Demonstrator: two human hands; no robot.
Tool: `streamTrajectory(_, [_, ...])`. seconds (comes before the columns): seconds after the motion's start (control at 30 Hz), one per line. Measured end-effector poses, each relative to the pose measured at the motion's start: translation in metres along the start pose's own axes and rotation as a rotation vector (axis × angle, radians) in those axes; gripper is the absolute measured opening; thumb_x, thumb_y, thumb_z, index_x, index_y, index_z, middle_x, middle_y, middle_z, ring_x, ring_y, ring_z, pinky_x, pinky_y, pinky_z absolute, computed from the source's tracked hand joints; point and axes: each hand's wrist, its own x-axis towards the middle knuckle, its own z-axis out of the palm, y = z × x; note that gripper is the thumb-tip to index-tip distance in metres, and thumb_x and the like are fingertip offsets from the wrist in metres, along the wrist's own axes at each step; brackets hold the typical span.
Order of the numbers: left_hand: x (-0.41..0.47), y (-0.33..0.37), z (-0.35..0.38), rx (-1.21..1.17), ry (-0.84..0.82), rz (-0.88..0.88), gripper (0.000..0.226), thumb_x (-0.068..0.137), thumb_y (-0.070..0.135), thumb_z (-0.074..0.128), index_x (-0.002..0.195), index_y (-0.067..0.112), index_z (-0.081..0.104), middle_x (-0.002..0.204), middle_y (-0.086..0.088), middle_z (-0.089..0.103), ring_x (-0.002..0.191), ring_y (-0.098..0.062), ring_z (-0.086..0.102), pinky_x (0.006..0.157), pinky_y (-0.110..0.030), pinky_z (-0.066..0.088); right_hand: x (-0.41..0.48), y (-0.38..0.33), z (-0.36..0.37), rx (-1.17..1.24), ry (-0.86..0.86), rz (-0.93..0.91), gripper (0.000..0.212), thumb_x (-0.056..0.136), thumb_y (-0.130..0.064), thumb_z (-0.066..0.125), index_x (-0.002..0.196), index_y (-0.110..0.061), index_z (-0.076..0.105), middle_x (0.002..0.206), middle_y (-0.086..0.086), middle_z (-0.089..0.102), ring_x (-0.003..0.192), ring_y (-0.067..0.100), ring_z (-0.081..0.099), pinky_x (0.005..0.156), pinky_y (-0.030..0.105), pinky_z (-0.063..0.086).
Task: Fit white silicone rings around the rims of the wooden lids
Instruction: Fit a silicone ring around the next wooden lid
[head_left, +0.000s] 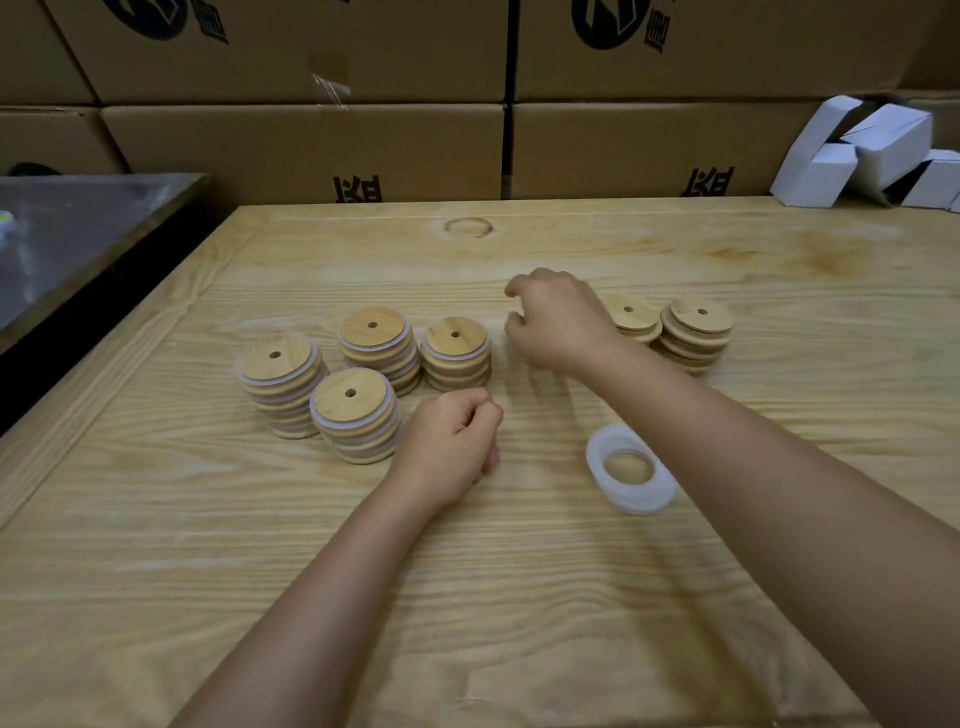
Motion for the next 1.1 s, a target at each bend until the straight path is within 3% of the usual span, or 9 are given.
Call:
streamTrajectory(0.17, [-0.001,0.001,-0.001,0.007,-0.008,-0.014,0.026,0.068,0.029,0.037,0.053,0.010,0.047,0.048,-0.002,0.060,0.040,-0.014,0.050,0.051,-0.029,0.042,-0.007,0.017,-0.006,-0.229,-0.240,-0.049,0.042,0.090,-0.042,0.047,0.122,-0.015,0.050,0.119,0.009,0.054,0.109,0.030,0.052,0.088,0.036,0.035])
streamTrajectory(0.3, [0.000,0.001,-0.002,0.015,-0.011,-0.018,0.026,0.069,0.030,0.037,0.054,0.011,0.047,0.049,-0.001,0.061,0.040,-0.014,0.050,0.052,-0.028,0.042,-0.002,0.016,-0.007,-0.266,-0.234,-0.047,0.044,0.091,-0.045,0.048,0.121,-0.014,0.049,0.116,0.009,0.058,0.109,0.029,0.052,0.099,0.039,0.032])
streamTrajectory(0.4, [0.000,0.000,-0.002,0.009,-0.012,-0.024,0.024,0.070,0.030,0.037,0.055,0.015,0.050,0.050,0.000,0.061,0.040,-0.013,0.050,0.052,-0.028,0.041,0.001,0.015,-0.006,-0.249,-0.232,-0.031,0.045,0.089,-0.043,0.051,0.122,-0.013,0.047,0.115,0.010,0.059,0.107,0.030,0.053,0.090,0.037,0.035])
streamTrajectory(0.53, [0.001,-0.001,-0.001,0.009,-0.016,-0.021,0.021,0.070,0.030,0.038,0.058,0.023,0.054,0.052,0.001,0.062,0.040,-0.014,0.051,0.052,-0.028,0.042,-0.001,0.013,-0.004,-0.185,-0.168,-0.036,0.055,0.082,-0.039,0.062,0.127,-0.011,0.045,0.114,0.010,0.057,0.105,0.030,0.053,0.080,0.034,0.038])
streamTrajectory(0.63, [0.002,-0.001,-0.001,-0.032,-0.022,-0.030,0.022,0.075,0.027,0.040,0.060,0.023,0.055,0.052,0.002,0.062,0.040,-0.016,0.050,0.047,-0.026,0.041,-0.007,0.011,-0.006,-0.073,-0.054,-0.017,0.060,0.078,-0.035,0.065,0.129,-0.011,0.045,0.118,0.009,0.054,0.109,0.029,0.049,0.085,0.036,0.041])
streamTrajectory(0.73, [0.002,0.000,0.001,-0.186,0.016,-0.048,0.030,0.094,0.017,0.038,0.070,0.019,0.056,0.051,0.000,0.061,0.038,-0.016,0.048,0.044,-0.022,0.038,-0.015,0.007,-0.011,0.054,0.032,-0.011,0.061,0.078,-0.031,0.065,0.132,-0.011,0.045,0.122,0.009,0.053,0.113,0.028,0.046,0.089,0.035,0.041])
streamTrajectory(0.9, [0.003,0.009,-0.002,-0.464,0.059,-0.089,0.035,0.101,0.035,0.027,0.096,0.016,0.056,0.061,-0.006,0.065,0.037,-0.014,0.053,0.032,-0.015,0.029,-0.044,-0.004,-0.017,0.192,0.077,-0.045,0.064,0.077,-0.031,0.066,0.135,-0.013,0.044,0.130,0.005,0.050,0.119,0.025,0.042,0.098,0.032,0.036])
streamTrajectory(1.0, [0.004,0.012,-0.005,-0.602,0.024,-0.117,0.031,0.099,0.033,0.034,0.109,0.012,0.054,0.072,-0.007,0.065,0.044,-0.014,0.059,0.033,-0.019,0.038,-0.068,-0.012,-0.015,0.218,0.059,-0.092,0.065,0.075,-0.031,0.067,0.134,-0.014,0.047,0.129,0.003,0.051,0.117,0.023,0.044,0.097,0.028,0.032])
streamTrajectory(1.1, [0.005,0.012,-0.010,-0.659,-0.032,-0.150,0.027,0.095,0.021,0.049,0.114,0.005,0.056,0.077,-0.011,0.064,0.052,-0.014,0.061,0.043,-0.024,0.051,-0.087,-0.019,-0.007,0.235,0.081,-0.105,0.060,0.076,-0.030,0.068,0.131,-0.012,0.051,0.126,0.005,0.052,0.113,0.024,0.046,0.097,0.027,0.033])
